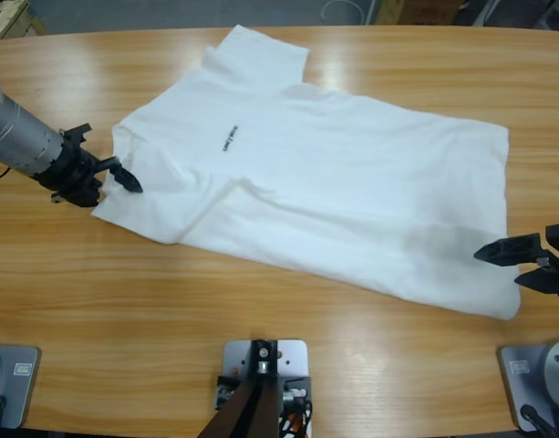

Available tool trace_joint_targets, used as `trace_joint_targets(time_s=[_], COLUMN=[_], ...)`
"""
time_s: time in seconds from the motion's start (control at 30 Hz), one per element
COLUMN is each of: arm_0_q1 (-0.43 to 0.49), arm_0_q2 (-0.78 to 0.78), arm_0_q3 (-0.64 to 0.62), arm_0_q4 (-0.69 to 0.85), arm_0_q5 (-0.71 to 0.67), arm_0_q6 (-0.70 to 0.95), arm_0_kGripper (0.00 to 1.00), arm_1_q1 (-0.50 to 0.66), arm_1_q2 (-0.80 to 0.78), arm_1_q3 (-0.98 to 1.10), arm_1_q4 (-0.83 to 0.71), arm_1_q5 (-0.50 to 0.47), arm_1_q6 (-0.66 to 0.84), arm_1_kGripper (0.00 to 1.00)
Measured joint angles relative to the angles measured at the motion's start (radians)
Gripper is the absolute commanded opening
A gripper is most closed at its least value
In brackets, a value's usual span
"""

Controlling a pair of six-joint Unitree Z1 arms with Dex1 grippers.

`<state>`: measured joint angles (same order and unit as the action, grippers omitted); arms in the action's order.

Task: Fold clothes

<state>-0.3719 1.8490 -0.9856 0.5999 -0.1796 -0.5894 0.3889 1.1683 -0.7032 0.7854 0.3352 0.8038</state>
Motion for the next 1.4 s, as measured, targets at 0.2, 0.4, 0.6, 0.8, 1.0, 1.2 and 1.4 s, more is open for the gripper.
trace_joint_targets(time_s=[0.2, 0.4, 0.6, 0.8, 1.0, 1.2, 1.4], arm_0_q1=[0.015, 0.015, 0.012, 0.009, 0.009, 0.047, 0.119], arm_0_q2=[0.025, 0.045, 0.055, 0.058, 0.057, 0.037, -0.030], arm_0_q3=[-0.025, -0.051, -0.064, -0.064, -0.064, -0.045, 0.031], arm_0_q4=[0.000, 0.000, 0.000, 0.000, 0.000, 0.000, 0.000], arm_0_q5=[0.000, 0.000, -0.002, -0.002, -0.002, -0.002, 0.010], arm_0_q6=[0.000, 0.000, 0.000, 0.000, 0.000, 0.004, 0.006], arm_0_kGripper=[0.815, 0.298, 0.000, 0.000, 0.000, 0.000, 0.000], arm_1_q1=[0.000, 0.000, 0.000, 0.000, 0.000, 0.000, 0.000], arm_1_q2=[0.000, 0.000, 0.000, 0.000, 0.000, 0.000, 0.000], arm_1_q3=[0.000, 0.000, 0.000, 0.000, 0.000, 0.000, 0.000], arm_1_q4=[0.004, 0.007, 0.007, 0.007, 0.007, 0.007, 0.006], arm_1_q5=[0.000, 0.000, 0.000, 0.000, 0.000, 0.000, 0.000], arm_1_q6=[0.000, 0.000, 0.000, 0.000, 0.000, 0.000, 0.000], arm_1_kGripper=[0.775, 0.775, 0.775, 0.775, 0.775, 0.775, 0.775])
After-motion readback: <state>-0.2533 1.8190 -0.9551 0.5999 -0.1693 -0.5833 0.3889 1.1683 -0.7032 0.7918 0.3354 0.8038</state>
